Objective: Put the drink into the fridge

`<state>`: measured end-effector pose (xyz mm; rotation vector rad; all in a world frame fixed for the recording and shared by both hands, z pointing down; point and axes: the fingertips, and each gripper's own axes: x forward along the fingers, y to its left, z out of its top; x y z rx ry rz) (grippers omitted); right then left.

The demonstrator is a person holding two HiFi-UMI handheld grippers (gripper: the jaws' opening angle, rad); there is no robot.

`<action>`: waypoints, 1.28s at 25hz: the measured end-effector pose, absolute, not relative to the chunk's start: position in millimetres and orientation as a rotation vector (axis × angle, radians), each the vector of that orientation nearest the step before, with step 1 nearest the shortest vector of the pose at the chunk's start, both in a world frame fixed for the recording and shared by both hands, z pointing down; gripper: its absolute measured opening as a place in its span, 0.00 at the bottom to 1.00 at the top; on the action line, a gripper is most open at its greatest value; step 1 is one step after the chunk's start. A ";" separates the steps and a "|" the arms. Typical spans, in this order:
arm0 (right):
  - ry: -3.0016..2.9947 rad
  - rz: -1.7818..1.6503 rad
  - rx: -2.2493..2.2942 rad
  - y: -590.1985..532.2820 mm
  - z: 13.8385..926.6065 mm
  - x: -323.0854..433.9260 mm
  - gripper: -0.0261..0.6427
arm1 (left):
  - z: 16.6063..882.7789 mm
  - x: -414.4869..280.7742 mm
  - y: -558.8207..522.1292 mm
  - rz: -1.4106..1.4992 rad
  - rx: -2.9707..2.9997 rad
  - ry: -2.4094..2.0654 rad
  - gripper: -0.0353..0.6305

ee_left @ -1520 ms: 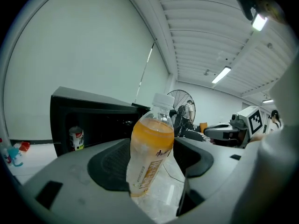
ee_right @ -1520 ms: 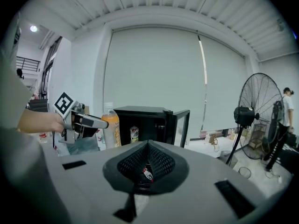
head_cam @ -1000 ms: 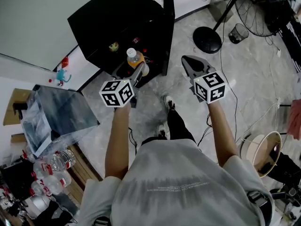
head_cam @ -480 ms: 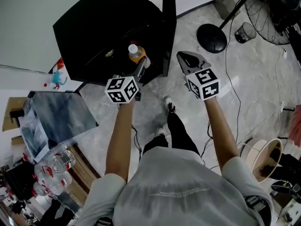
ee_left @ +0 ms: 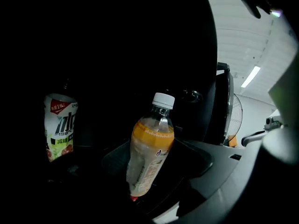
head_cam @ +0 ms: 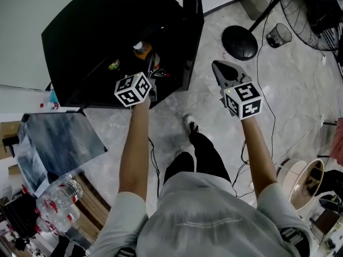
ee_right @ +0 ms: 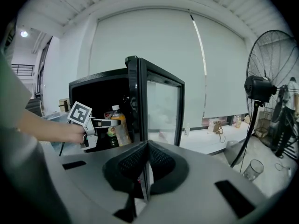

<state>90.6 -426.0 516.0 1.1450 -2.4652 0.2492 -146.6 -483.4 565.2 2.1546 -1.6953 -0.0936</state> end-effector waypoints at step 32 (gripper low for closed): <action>-2.451 0.269 1.190 -451.8 571.6 98.4 0.04 | 581.9 -157.8 -554.2 -0.247 2.357 -1.728 0.48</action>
